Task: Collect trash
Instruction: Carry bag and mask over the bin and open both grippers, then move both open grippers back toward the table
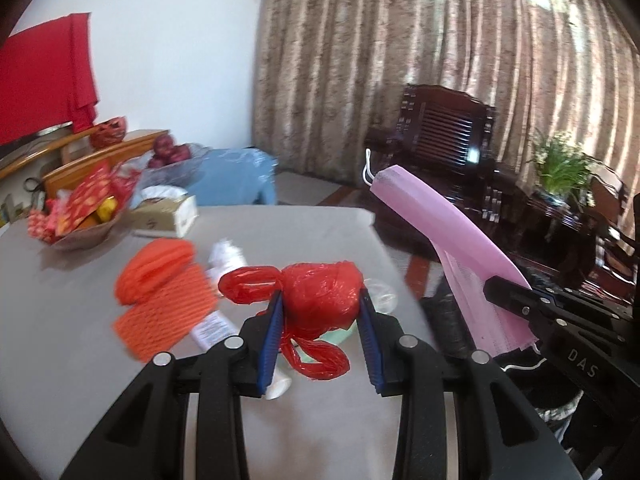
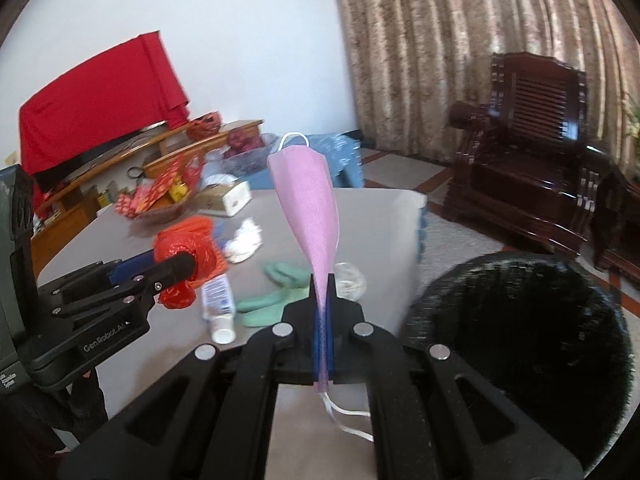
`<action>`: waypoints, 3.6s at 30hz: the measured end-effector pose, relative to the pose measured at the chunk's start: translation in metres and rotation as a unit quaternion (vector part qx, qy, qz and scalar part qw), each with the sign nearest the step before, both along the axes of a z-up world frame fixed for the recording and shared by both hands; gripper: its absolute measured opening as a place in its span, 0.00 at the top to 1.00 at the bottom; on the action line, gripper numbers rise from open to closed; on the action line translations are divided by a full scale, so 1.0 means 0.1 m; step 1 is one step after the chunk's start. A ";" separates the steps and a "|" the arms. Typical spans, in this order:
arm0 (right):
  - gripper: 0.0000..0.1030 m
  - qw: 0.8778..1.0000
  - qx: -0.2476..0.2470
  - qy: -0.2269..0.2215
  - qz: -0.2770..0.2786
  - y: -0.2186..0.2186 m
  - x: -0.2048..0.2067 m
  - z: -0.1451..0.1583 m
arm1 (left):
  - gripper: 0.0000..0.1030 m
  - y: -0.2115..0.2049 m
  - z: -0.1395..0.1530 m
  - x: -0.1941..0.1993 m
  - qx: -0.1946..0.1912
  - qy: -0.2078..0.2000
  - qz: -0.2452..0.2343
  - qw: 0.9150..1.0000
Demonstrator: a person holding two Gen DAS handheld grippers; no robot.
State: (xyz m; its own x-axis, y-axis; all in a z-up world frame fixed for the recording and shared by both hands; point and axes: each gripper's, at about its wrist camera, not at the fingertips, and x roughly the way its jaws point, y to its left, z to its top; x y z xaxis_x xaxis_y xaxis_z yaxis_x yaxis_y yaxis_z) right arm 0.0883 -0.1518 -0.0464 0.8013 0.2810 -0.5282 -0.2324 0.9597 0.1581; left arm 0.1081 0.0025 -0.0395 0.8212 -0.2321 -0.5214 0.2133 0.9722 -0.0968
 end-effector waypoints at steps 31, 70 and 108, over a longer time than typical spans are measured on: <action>0.96 0.976 -0.015 0.014 -0.215 -1.79 -0.51 -0.25 | 0.65 -1.88 -0.05 0.25 -0.010 -0.002 -0.177 0.984; 0.05 0.988 -0.010 -0.030 -0.152 -0.71 -0.19 -0.06 | 0.16 -0.17 0.15 0.17 0.006 -0.050 -0.007 0.999; 0.05 0.998 -0.068 0.011 -0.006 0.94 0.52 -0.63 | 0.17 1.63 -0.90 0.68 0.015 0.070 0.148 0.986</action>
State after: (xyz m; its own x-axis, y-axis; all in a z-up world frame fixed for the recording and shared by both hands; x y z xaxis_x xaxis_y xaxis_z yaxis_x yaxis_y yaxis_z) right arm 0.1398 -0.0576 -0.1099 0.7923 0.1952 -0.5781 -0.2180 0.9755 0.0306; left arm 0.1758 0.1657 -0.1293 0.7701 0.0238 -0.6375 -0.0927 0.9929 -0.0750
